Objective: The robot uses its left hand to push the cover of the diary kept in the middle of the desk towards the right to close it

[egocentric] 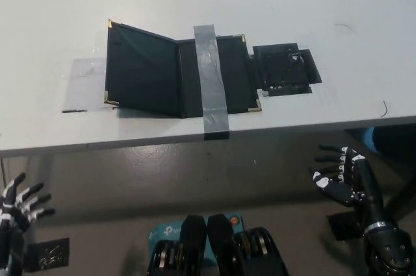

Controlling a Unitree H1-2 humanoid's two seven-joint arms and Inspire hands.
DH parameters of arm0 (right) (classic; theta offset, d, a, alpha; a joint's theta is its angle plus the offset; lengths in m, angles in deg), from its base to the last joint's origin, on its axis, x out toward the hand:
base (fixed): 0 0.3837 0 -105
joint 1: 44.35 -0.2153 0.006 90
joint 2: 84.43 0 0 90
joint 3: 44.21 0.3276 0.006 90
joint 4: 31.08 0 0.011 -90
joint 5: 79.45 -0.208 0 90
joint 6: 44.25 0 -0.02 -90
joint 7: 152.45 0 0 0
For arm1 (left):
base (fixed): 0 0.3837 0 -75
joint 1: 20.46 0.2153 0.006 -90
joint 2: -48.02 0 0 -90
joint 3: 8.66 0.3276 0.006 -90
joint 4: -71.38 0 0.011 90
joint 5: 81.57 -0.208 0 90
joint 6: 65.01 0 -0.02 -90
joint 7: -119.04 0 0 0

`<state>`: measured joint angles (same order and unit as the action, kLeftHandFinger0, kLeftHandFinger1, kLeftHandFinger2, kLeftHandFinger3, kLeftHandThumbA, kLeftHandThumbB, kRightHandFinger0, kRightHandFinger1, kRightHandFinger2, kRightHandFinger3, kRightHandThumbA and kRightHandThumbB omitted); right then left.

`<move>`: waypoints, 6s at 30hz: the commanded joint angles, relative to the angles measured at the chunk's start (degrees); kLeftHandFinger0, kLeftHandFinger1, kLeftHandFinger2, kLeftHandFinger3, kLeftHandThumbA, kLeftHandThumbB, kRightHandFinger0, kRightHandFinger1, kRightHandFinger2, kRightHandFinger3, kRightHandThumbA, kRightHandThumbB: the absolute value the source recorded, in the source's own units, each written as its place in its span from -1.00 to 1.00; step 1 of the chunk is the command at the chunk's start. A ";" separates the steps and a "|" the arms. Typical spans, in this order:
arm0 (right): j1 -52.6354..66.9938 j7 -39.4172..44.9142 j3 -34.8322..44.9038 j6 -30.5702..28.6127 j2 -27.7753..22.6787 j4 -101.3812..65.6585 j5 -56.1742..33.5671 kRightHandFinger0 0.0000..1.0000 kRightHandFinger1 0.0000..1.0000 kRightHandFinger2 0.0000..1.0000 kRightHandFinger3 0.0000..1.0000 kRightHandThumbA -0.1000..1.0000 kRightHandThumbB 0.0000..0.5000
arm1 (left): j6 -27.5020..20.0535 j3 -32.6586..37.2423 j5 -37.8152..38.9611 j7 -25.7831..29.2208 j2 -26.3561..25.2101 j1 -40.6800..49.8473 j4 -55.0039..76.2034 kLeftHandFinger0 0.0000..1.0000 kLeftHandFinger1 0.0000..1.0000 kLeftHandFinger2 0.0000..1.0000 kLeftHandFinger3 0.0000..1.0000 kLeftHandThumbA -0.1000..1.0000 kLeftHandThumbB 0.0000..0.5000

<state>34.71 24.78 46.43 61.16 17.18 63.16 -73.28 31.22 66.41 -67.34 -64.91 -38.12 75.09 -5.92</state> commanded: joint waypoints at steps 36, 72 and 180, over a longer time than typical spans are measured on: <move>-1.90 0.23 -0.46 3.67 -0.94 -2.89 0.72 -0.28 -0.13 0.06 0.36 0.26 -0.76 | 19.14 -11.44 31.35 15.53 2.71 -40.10 -24.34 1.00 1.00 1.00 1.00 1.00 -0.94; -3.42 1.58 -2.11 2.23 -1.78 -2.18 0.33 -0.34 -0.21 0.00 0.30 0.17 -0.80 | 14.21 1.90 16.88 11.68 12.34 -43.34 -37.77 1.00 1.00 1.00 1.00 1.00 -0.61; -2.57 0.50 -1.62 4.40 -2.35 -2.48 0.86 -0.24 -0.27 -0.10 0.31 0.20 -0.77 | 14.01 -12.86 62.90 -3.43 0.02 -2.34 8.70 1.00 1.00 1.00 1.00 1.00 -0.79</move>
<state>34.23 26.00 43.41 65.10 16.21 65.14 -73.31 50.52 83.89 -61.94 -57.61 -37.38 58.41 -15.21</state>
